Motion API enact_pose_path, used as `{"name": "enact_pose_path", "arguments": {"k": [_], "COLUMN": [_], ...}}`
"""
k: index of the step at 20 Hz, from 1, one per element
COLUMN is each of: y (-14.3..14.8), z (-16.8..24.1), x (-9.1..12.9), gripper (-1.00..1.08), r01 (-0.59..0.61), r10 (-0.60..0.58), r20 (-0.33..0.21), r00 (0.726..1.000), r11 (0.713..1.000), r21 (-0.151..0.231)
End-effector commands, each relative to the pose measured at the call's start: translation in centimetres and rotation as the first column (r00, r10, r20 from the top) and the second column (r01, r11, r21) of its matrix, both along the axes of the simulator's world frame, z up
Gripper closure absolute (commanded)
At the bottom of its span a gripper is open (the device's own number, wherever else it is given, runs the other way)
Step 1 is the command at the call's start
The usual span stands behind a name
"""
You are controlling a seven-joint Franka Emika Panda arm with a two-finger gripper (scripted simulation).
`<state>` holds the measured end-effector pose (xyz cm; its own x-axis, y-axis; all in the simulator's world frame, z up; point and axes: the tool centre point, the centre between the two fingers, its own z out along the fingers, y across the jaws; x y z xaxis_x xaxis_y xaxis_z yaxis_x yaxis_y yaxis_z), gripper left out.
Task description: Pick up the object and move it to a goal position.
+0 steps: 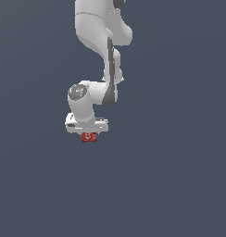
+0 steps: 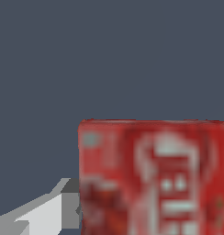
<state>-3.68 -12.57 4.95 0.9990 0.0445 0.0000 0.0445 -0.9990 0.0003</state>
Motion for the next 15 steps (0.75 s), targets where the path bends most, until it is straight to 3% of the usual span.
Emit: {"name": "enact_pose_path", "arguments": {"k": [1, 8, 15], "y": [-2.2, -6.1, -6.6], "z": [0.4, 1.1, 1.2], "x": [-0.8, -1.9, -1.9], "gripper": [1.08, 1.08, 1.08], "r01": [-0.001, -0.001, -0.001], "r10": [0.001, 0.001, 0.001], "r20": [0.000, 0.000, 0.000], "r00": [1.000, 1.000, 1.000], "r11": [1.000, 1.000, 1.000], "r21": [0.000, 0.000, 0.000]}}
